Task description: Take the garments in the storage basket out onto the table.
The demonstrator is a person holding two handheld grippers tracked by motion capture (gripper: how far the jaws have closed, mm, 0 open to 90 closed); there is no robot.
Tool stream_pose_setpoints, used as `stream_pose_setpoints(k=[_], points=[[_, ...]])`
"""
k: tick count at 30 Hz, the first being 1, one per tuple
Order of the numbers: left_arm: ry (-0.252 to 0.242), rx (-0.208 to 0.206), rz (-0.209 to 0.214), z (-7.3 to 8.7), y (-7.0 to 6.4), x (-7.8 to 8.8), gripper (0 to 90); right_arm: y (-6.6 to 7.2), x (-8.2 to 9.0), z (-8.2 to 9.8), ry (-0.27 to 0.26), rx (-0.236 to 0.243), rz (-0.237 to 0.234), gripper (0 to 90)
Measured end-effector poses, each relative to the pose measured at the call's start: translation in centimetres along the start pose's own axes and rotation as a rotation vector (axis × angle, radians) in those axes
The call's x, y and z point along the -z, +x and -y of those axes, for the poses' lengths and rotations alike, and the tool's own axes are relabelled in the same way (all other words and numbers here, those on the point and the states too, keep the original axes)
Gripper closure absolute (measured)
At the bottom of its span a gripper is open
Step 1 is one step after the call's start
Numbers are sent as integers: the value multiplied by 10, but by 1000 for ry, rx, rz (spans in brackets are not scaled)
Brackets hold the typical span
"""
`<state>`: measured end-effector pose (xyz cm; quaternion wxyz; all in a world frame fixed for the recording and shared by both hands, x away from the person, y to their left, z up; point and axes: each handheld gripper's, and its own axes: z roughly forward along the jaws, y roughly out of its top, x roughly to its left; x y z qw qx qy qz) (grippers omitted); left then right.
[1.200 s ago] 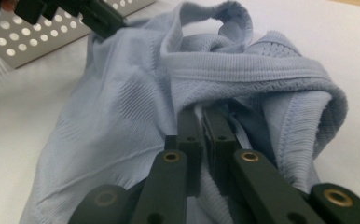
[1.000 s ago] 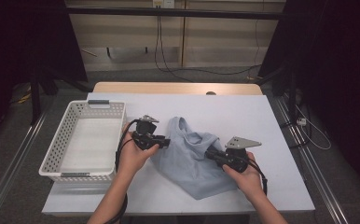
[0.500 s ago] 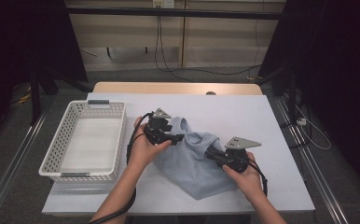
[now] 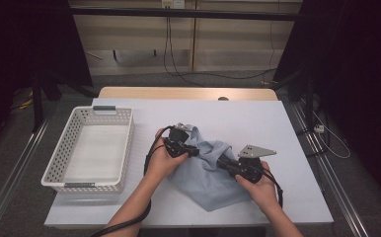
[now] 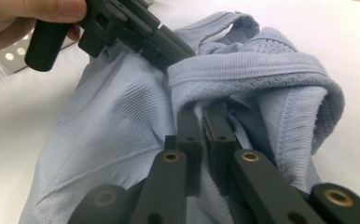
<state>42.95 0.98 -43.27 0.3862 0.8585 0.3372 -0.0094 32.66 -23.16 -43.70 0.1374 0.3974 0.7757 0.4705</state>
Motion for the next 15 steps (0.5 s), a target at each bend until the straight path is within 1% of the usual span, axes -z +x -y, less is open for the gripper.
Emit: stream_pose_setpoints(k=[1, 2, 3, 4, 5, 7, 8, 9, 10, 11, 12, 13, 14, 15], points=[[0, 9, -3, -1, 0, 2, 871, 0, 0, 0, 0, -1, -2, 877], [-1, 21, -1, -1, 0, 4, 881, 0, 0, 0, 2, -2, -4, 877], [-1, 21, -1, -1, 0, 4, 885, 0, 0, 0, 2, -1, -3, 878], [1, 34, -9, -1, 1, 9, 888, 0, 1, 0, 2, -1, -4, 878], [0, 38, -10, -1, 3, 12, 890, 0, 2, 1, 2, 5, -5, 878], [-4, 61, -11, 0, 6, 19, 891, 1, 3, 1, 7, 18, -4, 880], [-4, 70, -22, 2, 9, 23, 892, 1, 5, 0, 10, 24, 1, 881], [-4, 70, -22, 2, 9, 23, 892, 1, 5, 0, 10, 24, 1, 881], [-13, 100, -34, 5, 14, 31, 892, 0, 8, 0, 16, 41, 12, 881], [-13, 100, -34, 5, 14, 31, 892, 0, 8, 0, 16, 41, 12, 881], [-10, 131, -43, 9, 20, 39, 892, -1, 13, 1, 22, 46, 24, 882], [-10, 131, -43, 9, 20, 39, 893, -3, 16, 1, 19, 41, 24, 882], [-6, 151, -53, 13, 23, 45, 893, -5, 19, 1, 16, 33, 31, 883], [-6, 151, -53, 13, 23, 45, 893, -7, 23, 1, 16, 23, 47, 883]])
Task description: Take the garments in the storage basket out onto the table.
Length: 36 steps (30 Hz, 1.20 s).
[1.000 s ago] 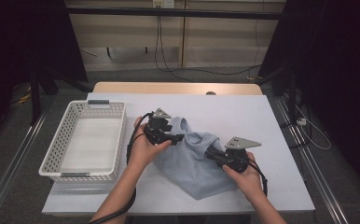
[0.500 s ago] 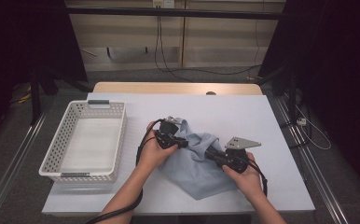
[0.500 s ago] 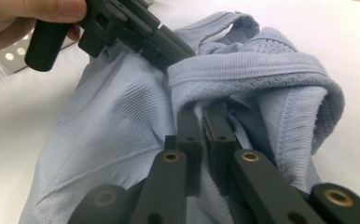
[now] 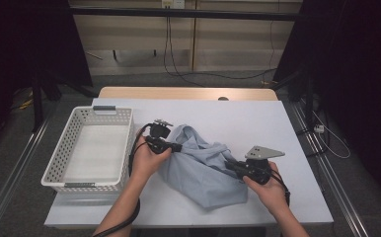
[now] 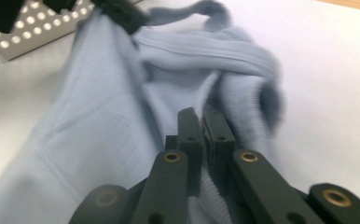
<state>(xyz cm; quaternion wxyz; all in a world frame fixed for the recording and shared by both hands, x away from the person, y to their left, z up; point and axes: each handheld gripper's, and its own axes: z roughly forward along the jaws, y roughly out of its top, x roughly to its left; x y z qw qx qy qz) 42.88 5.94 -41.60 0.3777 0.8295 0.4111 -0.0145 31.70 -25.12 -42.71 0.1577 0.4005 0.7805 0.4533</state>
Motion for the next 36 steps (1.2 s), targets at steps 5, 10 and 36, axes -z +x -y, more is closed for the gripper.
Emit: stream_pose_setpoints(k=[5, 10, 36], points=[[23, 8, 7, 6, 0, 1, 893, -15, 15, 6, 16, -52, 63, 884], [38, -9, 4, 8, -3, -1, 893, -16, 13, 9, 38, -51, 92, 883], [74, 9, -25, 13, 2, 8, 892, -34, -20, -23, 35, -145, 47, 448]])
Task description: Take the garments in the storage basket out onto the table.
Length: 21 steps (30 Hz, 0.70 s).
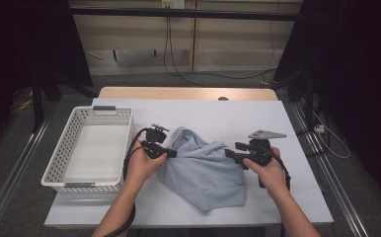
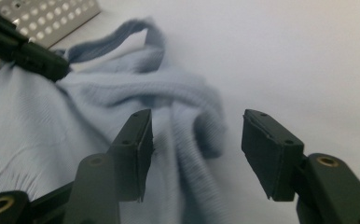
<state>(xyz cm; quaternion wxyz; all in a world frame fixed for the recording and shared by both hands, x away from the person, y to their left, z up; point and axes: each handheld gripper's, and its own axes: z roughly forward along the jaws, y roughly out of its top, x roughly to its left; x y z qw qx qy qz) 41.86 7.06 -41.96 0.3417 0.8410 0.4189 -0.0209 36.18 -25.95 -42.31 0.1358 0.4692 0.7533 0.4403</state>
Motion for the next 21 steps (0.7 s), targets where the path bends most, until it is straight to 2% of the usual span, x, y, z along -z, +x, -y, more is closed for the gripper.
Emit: stream_pose_setpoints(k=[1, 3, 4, 7, 8, 9, 10, 11, 12, 14, 17, 18, 19, 20, 21], points=[[3, 8, 3, 1, 2, 2, 892, 1, -6, 4, 9, -6, -29, 450], [4, 33, 9, 2, 3, 2, 892, 2, -12, 6, -19, -28, -49, 440], [5, 33, 11, 2, 3, 2, 892, 2, -15, 6, -20, -51, -58, 425], [7, 27, 6, 2, 3, 3, 892, 5, -21, 6, -20, -62, -61, 428], [7, 25, 7, 2, 3, 3, 892, 5, -24, 7, -15, -63, -68, 470], [7, 26, 11, 3, 3, 2, 892, 7, -28, 8, 1, -69, -82, 589], [7, 30, 16, 4, 3, 1, 892, 8, -30, 9, 9, -60, -100, 724], [8, 32, 19, 4, 3, 1, 892, 9, -31, 10, 6, -52, -111, 803], [8, 32, 19, 4, 3, 1, 893, 10, -32, 10, -5, -46, -94, 833], [15, 34, 26, 4, 4, 0, 892, 11, -32, 7, -48, -27, -78, 850], [25, 37, 31, 5, 3, -1, 892, 18, -25, -2, -121, 1, -87, 852], [25, 43, 33, 5, 3, -2, 892, 23, -22, -5, -124, 21, -104, 852], [25, 43, 33, 5, 3, -2, 892, 23, -22, -5, -124, 21, -104, 852], [27, 42, 34, 5, 3, -2, 892, 28, -21, -7, -128, 50, -114, 852], [27, 43, 35, 5, 3, -3, 892, 40, -20, -7, -119, 90, -136, 852]])
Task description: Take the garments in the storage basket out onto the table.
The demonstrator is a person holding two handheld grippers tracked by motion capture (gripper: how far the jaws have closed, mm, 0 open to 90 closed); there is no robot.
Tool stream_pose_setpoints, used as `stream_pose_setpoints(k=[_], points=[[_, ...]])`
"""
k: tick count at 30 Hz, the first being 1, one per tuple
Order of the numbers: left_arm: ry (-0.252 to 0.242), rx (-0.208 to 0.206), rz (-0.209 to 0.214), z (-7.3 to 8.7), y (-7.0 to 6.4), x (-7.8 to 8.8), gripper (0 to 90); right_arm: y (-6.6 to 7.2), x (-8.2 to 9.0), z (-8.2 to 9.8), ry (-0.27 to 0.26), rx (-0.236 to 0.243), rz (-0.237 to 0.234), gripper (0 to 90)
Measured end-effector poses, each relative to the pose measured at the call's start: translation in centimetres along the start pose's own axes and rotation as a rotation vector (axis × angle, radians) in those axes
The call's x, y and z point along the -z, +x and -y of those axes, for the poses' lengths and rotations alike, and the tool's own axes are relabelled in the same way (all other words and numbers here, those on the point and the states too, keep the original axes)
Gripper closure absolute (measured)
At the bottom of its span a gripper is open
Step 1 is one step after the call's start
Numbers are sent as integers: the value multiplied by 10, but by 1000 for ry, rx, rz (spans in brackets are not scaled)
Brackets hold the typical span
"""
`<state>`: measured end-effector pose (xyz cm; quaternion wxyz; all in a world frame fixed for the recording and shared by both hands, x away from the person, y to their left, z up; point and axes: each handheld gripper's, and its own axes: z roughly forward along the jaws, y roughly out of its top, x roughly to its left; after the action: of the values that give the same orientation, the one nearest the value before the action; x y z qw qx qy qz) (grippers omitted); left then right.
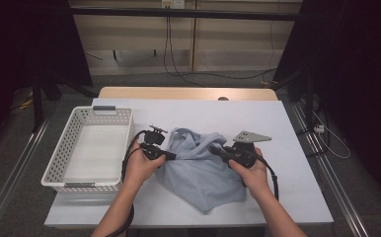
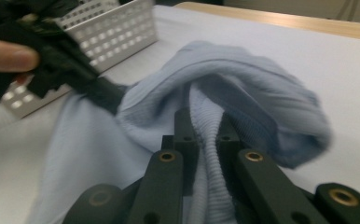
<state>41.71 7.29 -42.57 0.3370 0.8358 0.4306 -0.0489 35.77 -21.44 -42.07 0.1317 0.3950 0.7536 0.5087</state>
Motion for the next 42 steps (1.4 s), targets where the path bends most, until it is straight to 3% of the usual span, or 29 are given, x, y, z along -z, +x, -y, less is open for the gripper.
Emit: stream_pose_setpoints(k=[6, 12, 18, 24, 34, 42], points=[[-10, -1, -2, 0, -1, 0, 889, 27, -15, 12, 52, 69, -60, 852], [-46, 6, 21, -2, 0, 4, 843, 40, -22, 25, 82, 108, -73, 851], [-117, 4, 41, -7, -2, 15, 681, 38, -21, 33, 74, 89, -74, 850], [-168, -36, 58, -13, -9, 20, 503, 37, -20, 35, 65, 77, -69, 848], [-154, -111, 90, -19, -29, 17, 488, 30, -19, 37, 61, 22, -50, 847], [-131, -140, 108, -19, -38, 9, 490, 27, -20, 36, 59, 2, -45, 847]])
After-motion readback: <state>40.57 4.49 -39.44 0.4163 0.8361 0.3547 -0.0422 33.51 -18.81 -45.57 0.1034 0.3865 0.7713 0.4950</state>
